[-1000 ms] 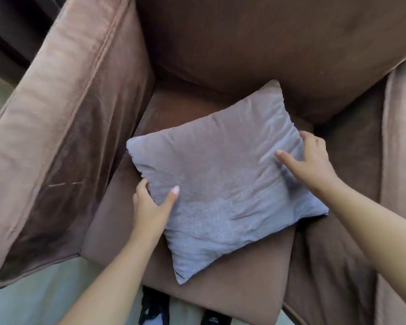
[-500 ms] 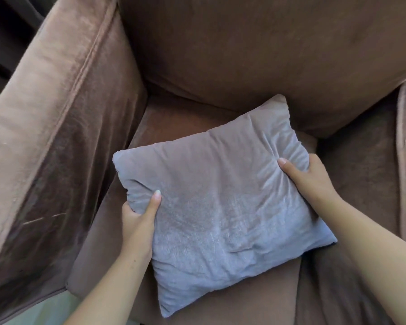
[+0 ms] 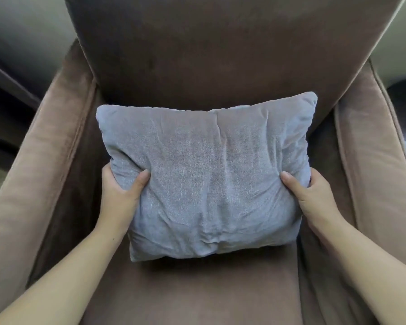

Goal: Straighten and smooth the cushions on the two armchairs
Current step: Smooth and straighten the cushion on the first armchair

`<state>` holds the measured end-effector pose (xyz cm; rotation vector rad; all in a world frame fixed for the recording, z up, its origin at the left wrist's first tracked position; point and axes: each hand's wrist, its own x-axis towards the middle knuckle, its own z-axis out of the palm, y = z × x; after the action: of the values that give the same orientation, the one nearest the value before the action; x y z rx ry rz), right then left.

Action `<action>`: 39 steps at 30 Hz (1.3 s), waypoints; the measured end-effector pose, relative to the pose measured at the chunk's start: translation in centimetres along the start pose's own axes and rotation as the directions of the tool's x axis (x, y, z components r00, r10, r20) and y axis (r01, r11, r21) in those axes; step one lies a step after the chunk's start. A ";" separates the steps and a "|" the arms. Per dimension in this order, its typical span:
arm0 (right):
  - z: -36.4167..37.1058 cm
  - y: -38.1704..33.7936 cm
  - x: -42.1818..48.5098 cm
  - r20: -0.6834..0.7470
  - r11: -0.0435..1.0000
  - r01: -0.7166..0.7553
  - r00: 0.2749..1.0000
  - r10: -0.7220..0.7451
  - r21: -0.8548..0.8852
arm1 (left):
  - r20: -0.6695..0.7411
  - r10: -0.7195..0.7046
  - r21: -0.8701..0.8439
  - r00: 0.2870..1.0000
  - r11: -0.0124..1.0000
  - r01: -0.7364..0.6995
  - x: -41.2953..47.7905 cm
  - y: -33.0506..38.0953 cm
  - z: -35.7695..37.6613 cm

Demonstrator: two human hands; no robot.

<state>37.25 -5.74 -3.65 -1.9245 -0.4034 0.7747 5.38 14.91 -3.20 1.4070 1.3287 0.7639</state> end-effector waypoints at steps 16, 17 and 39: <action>1.8 0.8 2.1 -0.085 0.998 -0.050 0.995 0.047 -0.027 | 0.176 -0.017 0.168 0.984 0.986 -0.013 5.6 1.8 3.2; 2.0 0.7 2.3 -0.080 0.997 -0.066 0.995 0.062 -0.048 | 0.187 -0.026 0.187 0.982 0.982 -0.010 5.8 1.6 3.1; 6.5 -1.8 2.5 -0.033 0.523 0.559 0.662 -0.749 -0.643 | 0.463 0.566 0.675 0.682 0.273 -0.685 4.6 1.7 8.5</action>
<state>34.85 0.90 -4.93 -2.1415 -1.2205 -0.2276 14.68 17.55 -4.86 2.8445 0.9766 0.4914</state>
